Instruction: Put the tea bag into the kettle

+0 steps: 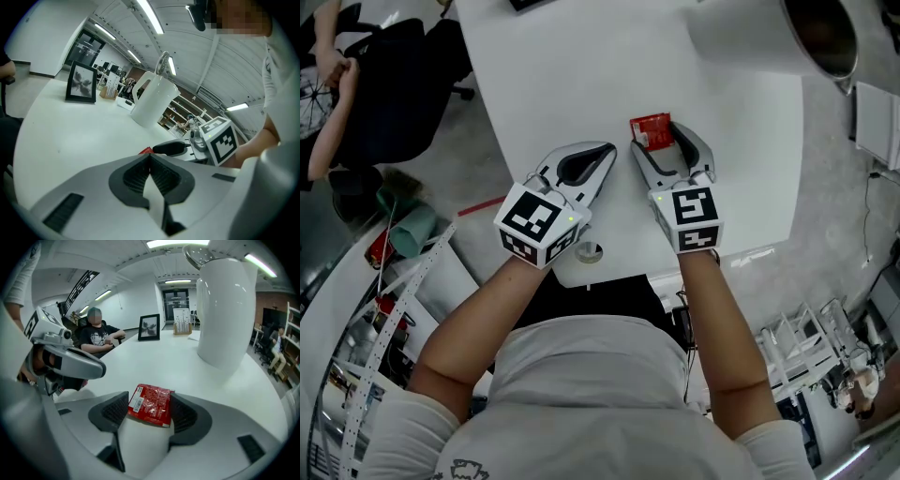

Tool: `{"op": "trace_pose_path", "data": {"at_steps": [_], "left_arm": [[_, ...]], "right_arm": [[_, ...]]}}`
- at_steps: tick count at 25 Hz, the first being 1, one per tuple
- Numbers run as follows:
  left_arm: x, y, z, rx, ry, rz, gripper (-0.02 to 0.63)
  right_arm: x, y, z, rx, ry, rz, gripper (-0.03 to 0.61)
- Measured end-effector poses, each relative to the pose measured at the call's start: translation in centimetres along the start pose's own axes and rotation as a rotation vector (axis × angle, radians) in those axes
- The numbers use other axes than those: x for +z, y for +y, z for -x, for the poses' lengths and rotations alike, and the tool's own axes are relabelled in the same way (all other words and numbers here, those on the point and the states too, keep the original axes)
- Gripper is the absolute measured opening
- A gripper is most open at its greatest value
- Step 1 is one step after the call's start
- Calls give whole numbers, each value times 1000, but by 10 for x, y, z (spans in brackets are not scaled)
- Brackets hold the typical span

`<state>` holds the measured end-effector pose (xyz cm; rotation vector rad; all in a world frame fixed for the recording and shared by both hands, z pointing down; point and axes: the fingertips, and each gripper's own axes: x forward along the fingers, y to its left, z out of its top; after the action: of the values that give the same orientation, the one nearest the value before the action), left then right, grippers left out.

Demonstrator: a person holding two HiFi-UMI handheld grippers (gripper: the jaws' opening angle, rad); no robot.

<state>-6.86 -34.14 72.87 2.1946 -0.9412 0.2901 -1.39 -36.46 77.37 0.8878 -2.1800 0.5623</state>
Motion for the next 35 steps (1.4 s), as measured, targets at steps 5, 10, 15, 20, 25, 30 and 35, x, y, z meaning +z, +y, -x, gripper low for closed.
{"op": "trace_pose_path", "data": {"at_steps": [5, 10, 15, 20, 25, 30, 35], "left_arm": [[3, -2, 2, 6, -20, -6, 11], [2, -4, 0, -5, -9, 2, 11], [2, -9, 1, -15, -3, -6, 11], [4, -14, 5, -20, -9, -14, 11], [7, -27, 10, -33, -15, -35, 11], [20, -50, 15, -47, -39, -69, 11], [58, -87, 7, -63, -82, -149, 11]], "right_arm": [[0, 0, 0, -36, 20, 64, 268], [2, 3, -1, -40, 34, 70, 192], [3, 7, -1, -34, 47, 66, 115], [10, 10, 15, -42, 3, 49, 55], [19, 11, 37, -69, -41, 53, 51], [35, 21, 70, -88, -104, 111, 49], [60, 13, 120, -125, -216, 120, 48]]}}
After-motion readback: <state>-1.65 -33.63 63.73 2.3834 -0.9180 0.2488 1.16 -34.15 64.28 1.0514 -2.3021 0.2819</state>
